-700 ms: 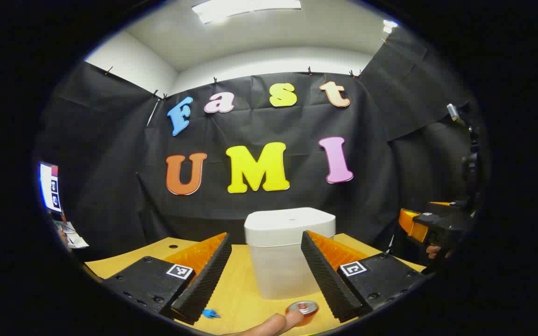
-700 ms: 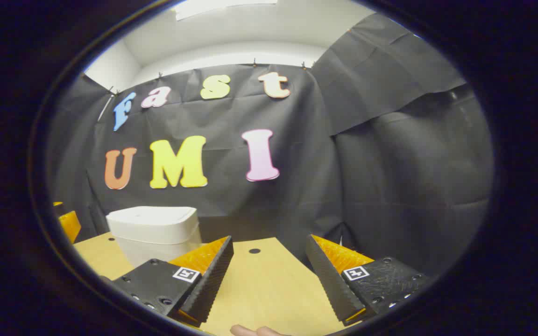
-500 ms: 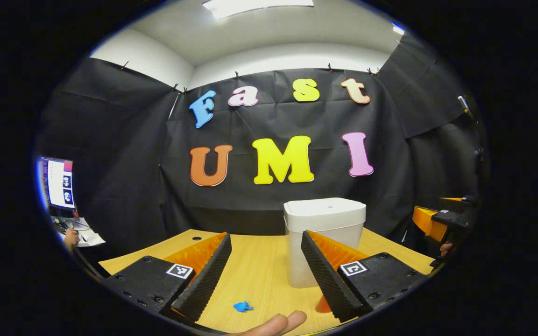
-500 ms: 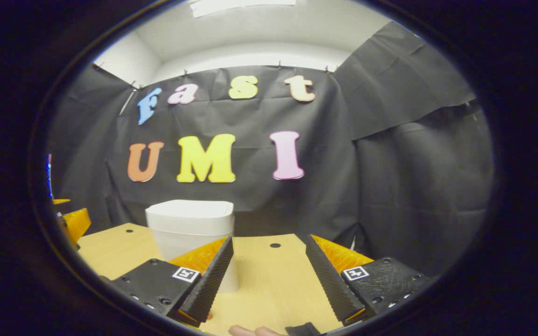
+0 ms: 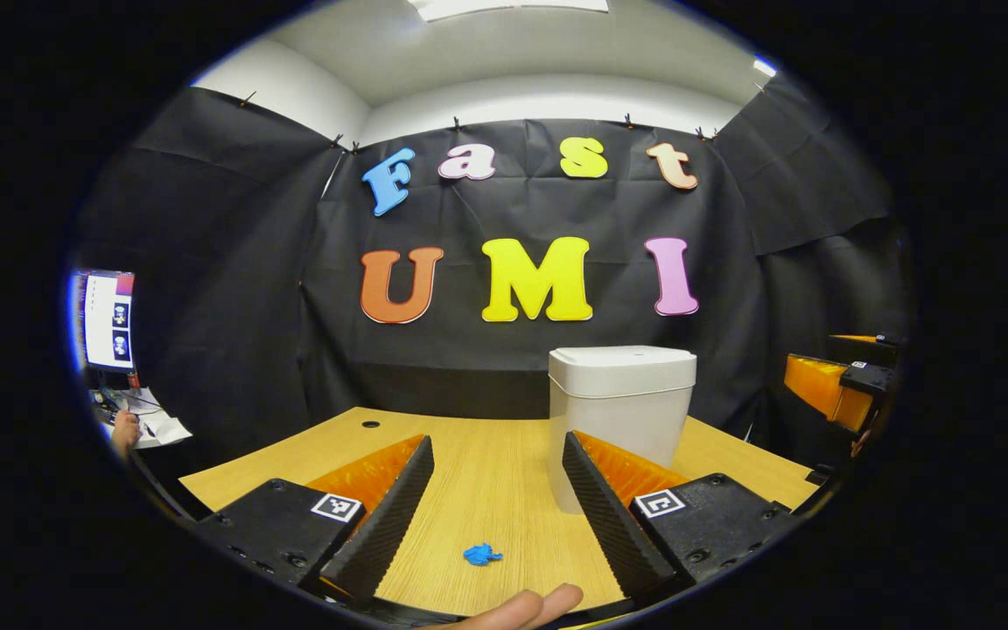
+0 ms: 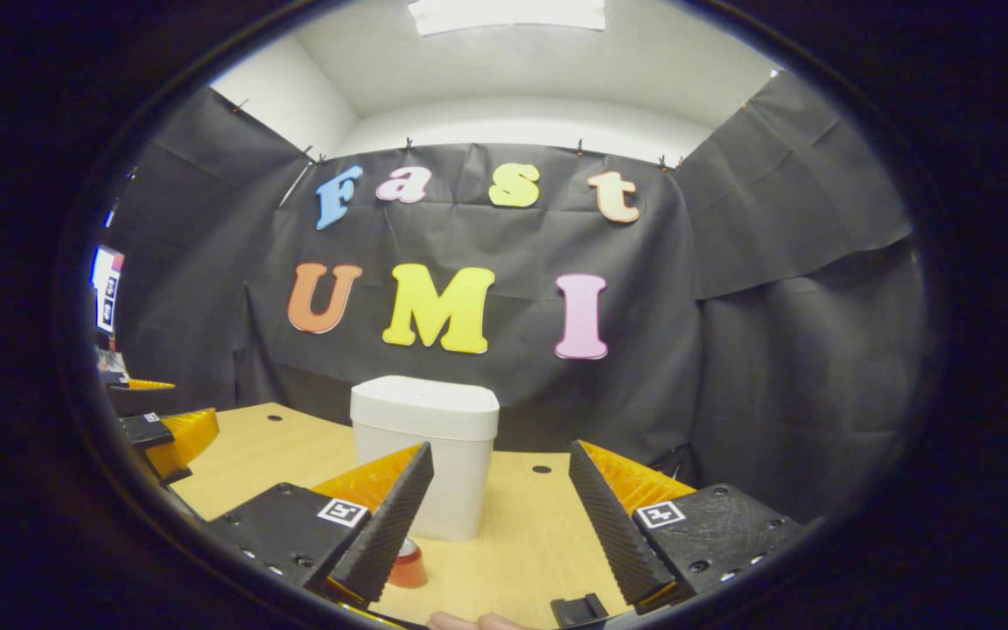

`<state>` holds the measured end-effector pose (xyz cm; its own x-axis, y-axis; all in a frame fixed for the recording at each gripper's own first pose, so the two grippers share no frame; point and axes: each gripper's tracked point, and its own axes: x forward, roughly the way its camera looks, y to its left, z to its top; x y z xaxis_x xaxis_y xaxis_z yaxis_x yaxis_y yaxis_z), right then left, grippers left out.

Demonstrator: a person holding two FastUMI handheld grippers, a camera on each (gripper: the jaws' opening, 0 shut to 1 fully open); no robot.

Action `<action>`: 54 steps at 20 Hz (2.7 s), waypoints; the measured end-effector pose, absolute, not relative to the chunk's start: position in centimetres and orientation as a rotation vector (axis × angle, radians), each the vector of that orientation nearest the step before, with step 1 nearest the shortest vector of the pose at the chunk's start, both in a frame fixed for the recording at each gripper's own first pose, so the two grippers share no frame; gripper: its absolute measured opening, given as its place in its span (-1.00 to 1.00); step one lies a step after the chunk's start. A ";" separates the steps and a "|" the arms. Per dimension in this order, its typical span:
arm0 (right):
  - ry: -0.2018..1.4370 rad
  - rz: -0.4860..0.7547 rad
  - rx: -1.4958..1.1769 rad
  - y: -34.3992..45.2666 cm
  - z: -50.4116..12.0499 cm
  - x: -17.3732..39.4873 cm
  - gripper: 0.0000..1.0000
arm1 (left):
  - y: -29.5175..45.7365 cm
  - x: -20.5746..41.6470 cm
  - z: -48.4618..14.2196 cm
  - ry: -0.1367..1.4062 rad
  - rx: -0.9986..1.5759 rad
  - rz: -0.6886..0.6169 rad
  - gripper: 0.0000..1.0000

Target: Press the lid of the desktop garbage bin to open it, pick up the crumpled paper on the desktop and throw it into the bin, then pick up the pop can on the desktop and drop it into the bin, and finally close the garbage bin lid.

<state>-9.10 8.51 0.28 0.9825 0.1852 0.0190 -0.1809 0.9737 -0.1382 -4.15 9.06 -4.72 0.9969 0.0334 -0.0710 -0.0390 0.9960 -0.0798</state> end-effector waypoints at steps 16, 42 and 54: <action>0.052 0.291 -0.200 15.5 2.3 -1.5 0.96 | 8.1 -2.9 -8.4 0.136 -0.034 -0.013 0.94; 0.389 0.386 -0.104 22.5 0.8 9.0 -1.00 | 7.5 -3.1 -9.2 0.158 -0.048 -0.083 0.95; 0.352 0.367 -0.178 20.7 1.2 6.8 -0.99 | 7.1 -3.1 -9.6 0.172 -0.053 -0.091 0.95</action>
<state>6.78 20.71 1.23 0.8741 0.3186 -0.3667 -0.3796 0.9190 -0.1064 -3.07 7.14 -9.60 0.9810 -0.0953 -0.1687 0.0863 0.9944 -0.0604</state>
